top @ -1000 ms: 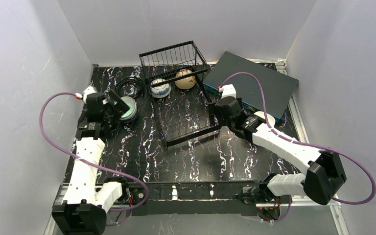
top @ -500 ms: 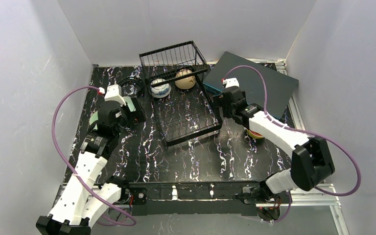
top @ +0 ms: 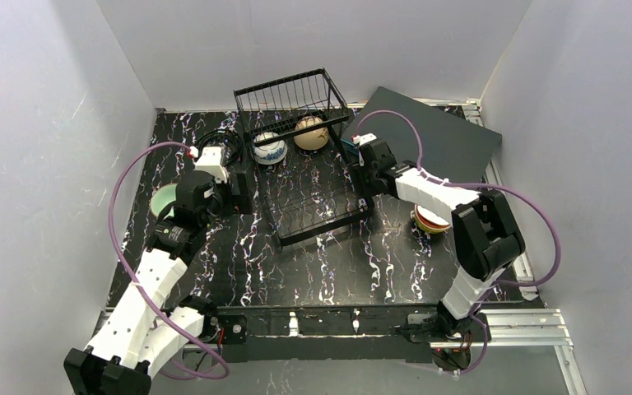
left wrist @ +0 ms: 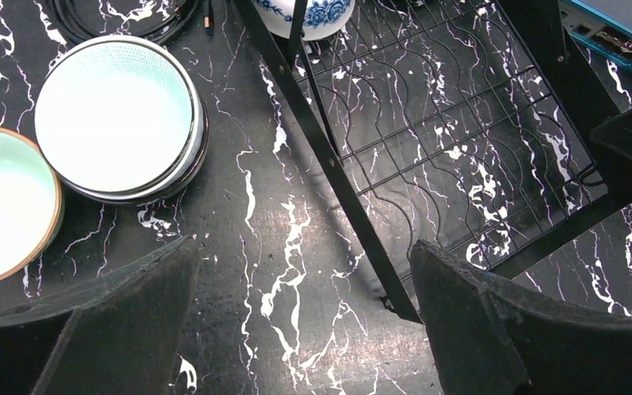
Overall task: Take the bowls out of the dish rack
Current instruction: Adjust the dish rack at the center of the board.
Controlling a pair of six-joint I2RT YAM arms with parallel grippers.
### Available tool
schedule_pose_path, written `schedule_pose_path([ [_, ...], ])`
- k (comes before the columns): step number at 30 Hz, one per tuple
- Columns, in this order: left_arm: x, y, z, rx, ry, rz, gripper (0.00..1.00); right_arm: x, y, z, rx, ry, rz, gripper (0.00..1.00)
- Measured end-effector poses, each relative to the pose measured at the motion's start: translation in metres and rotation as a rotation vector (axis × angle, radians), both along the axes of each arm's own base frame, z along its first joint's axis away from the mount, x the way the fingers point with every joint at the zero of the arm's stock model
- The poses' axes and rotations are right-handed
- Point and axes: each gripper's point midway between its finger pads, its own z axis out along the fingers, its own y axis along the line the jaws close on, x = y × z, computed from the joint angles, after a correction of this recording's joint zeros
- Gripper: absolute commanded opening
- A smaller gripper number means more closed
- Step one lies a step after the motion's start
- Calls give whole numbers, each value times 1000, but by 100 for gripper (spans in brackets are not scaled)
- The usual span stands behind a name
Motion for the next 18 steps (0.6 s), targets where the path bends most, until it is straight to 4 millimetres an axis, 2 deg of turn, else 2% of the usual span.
schedule_pose_path([
  [7,1,-4,-2,37,-1,-47,98,-1,5,-20,-15,52,51,43],
  [10,2,-7,-6,50,10,-69,98,-3,7,-26,-13,72,68,24],
  [13,2,-9,-8,59,16,-84,98,-6,6,-29,-11,82,77,10],
  [16,2,-11,-8,69,12,-98,98,-10,7,-31,8,83,80,2],
  [18,2,-13,-8,74,7,-109,98,-12,7,-31,33,81,73,1],
])
